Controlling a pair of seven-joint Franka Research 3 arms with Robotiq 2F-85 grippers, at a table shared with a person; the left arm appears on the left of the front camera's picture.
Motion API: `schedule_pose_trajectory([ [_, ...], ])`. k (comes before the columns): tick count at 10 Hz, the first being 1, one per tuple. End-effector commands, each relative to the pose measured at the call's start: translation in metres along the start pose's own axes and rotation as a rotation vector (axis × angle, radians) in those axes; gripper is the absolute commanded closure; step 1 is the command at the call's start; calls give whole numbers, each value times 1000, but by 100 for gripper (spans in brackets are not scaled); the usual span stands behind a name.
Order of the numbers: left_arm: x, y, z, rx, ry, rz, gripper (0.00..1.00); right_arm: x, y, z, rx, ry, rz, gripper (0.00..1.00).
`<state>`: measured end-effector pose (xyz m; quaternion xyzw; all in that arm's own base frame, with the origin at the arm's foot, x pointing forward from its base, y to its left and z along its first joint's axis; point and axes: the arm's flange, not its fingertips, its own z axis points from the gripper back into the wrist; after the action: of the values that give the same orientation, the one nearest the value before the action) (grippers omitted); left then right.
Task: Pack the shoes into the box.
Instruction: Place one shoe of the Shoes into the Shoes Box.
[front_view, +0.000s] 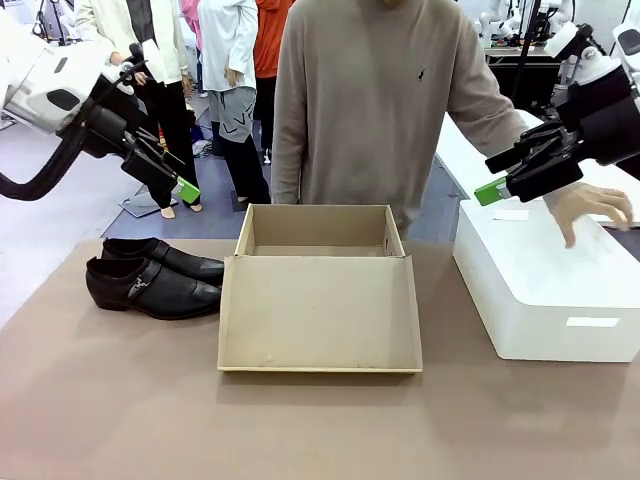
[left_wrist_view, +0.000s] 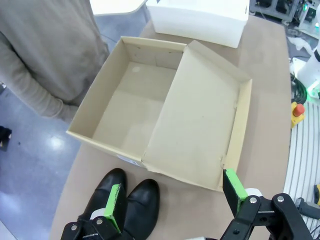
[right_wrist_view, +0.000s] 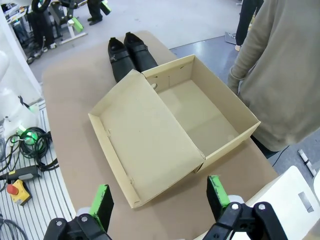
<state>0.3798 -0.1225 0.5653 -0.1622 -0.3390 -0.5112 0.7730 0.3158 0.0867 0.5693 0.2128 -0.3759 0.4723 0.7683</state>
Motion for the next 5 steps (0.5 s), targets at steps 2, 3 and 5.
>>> schedule_pose_trajectory([
  [2,0,0,0,0,0,0,0,0,-3,-2,13,-12,18,0],
  [3,6,4,0,-9,27,-64,0,0,-3,-2,13,-12,18,0],
  [5,15,15,-3,-34,105,-190,0,0,-3,-2,13,-12,18,0],
])
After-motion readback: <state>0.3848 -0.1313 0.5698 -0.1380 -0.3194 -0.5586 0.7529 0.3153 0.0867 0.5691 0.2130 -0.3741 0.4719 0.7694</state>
